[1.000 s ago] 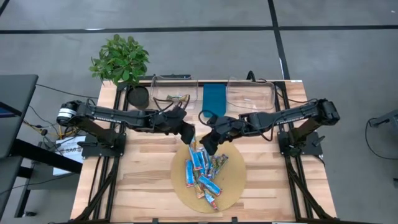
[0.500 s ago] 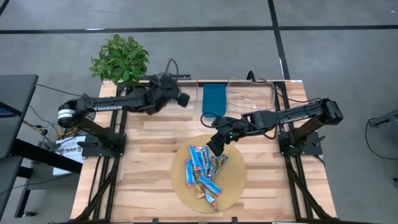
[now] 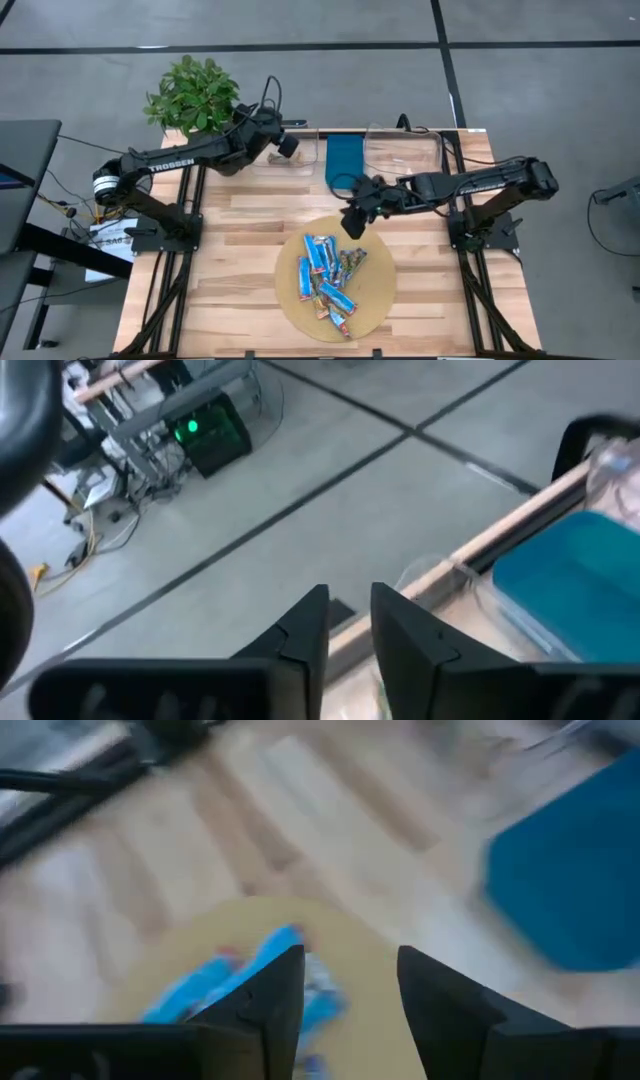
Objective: Pick and place Granola Bars by type
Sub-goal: Put the yellow granola bar into the left transparent bin
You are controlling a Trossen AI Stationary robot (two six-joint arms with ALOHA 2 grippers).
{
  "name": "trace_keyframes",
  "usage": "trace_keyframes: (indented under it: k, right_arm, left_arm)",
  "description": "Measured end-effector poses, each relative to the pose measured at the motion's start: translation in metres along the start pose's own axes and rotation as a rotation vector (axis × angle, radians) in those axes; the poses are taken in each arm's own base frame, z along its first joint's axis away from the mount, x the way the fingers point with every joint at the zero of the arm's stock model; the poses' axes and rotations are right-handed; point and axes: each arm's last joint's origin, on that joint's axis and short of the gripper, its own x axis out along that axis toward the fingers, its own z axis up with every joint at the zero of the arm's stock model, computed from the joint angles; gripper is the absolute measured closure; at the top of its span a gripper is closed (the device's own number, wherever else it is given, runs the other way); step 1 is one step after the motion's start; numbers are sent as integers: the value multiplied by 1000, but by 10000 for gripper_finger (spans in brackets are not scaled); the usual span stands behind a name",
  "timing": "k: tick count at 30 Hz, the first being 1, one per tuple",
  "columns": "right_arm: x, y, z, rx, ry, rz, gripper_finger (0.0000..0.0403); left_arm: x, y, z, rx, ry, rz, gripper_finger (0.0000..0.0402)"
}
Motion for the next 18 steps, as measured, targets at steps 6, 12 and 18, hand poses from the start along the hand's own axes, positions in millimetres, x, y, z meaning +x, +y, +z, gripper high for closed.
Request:
trace_keyframes:
  k: [6, 12, 18]
  right_arm:
    - [-18, -7, 4, -88, -97, -102, 264]
    - [-26, -16, 6, -108, -93, -132, 273]
    - [-26, -15, 5, -110, -70, -99, 274]
  left_arm:
    - [0, 1, -4, -33, 30, 14, 286]
    - [-4, -7, -4, -87, 45, -137, 272]
    - [-22, -31, -7, -88, 83, -428, 282]
